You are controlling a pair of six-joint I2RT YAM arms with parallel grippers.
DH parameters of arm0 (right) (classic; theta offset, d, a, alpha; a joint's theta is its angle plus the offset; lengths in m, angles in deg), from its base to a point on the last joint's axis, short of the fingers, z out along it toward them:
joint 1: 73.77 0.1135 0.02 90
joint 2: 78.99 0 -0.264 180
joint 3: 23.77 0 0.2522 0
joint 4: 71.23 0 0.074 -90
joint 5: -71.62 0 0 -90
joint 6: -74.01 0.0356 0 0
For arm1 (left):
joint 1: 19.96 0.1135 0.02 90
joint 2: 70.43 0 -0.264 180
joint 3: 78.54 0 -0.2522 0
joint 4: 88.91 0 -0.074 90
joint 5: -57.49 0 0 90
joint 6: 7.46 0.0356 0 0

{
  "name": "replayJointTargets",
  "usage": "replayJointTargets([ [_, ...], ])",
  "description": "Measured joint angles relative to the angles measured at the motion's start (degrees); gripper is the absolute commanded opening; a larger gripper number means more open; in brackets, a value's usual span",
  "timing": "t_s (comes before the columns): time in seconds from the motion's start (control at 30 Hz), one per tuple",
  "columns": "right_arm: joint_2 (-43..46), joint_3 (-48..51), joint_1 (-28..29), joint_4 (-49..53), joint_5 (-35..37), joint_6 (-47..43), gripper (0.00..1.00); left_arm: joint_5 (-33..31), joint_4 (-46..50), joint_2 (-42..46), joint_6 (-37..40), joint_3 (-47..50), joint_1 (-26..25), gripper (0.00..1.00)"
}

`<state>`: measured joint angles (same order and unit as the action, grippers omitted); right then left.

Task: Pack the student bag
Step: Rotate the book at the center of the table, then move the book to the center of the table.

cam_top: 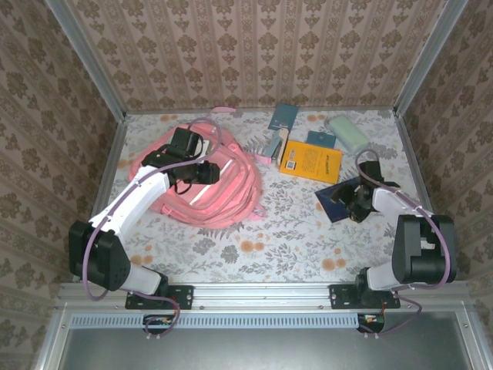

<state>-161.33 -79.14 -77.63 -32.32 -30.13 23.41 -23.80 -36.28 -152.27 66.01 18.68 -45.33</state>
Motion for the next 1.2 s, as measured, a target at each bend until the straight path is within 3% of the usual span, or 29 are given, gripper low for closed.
replayJointTargets([
  [0.2, 0.44, 0.24, 3.72, 0.39, 1.01, 1.05, 0.68, 0.57, -1.01, 0.07, -0.72, 0.0, -2.78, 0.49],
  [0.33, 4.33, 0.09, 4.09, 5.55, 5.38, 0.87, 0.61, 0.61, -1.25, 0.07, -1.31, 0.0, -4.59, 0.5],
  [0.53, 9.03, -6.23, 5.44, 10.86, 10.99, -1.01, 0.6, 0.52, -1.44, 0.07, -1.95, -0.02, -5.33, 0.51],
  [0.8, -5.35, -16.5, 5.64, 9.7, 10.88, -2.45, 0.59, 0.55, -1.75, 0.07, -2.62, -0.11, -6.49, 0.52],
  [1.0, -15.78, -18.12, 6.14, 7.15, 9.01, -2.6, 0.6, 0.46, -1.88, 0.09, -3.52, -0.11, -6.93, 0.67],
  [1.1, -16.72, -18.05, 7.67, 6.19, 9.42, -2.62, 0.61, 0.28, -1.88, 0.24, -3.82, -0.11, -7.19, 0.72],
  [1.2, -16.57, -17.66, 10.56, 4.87, 9.14, -3.1, 0.6, 0.28, -1.88, 0.57, -3.96, -0.11, -7.19, 0.72],
])
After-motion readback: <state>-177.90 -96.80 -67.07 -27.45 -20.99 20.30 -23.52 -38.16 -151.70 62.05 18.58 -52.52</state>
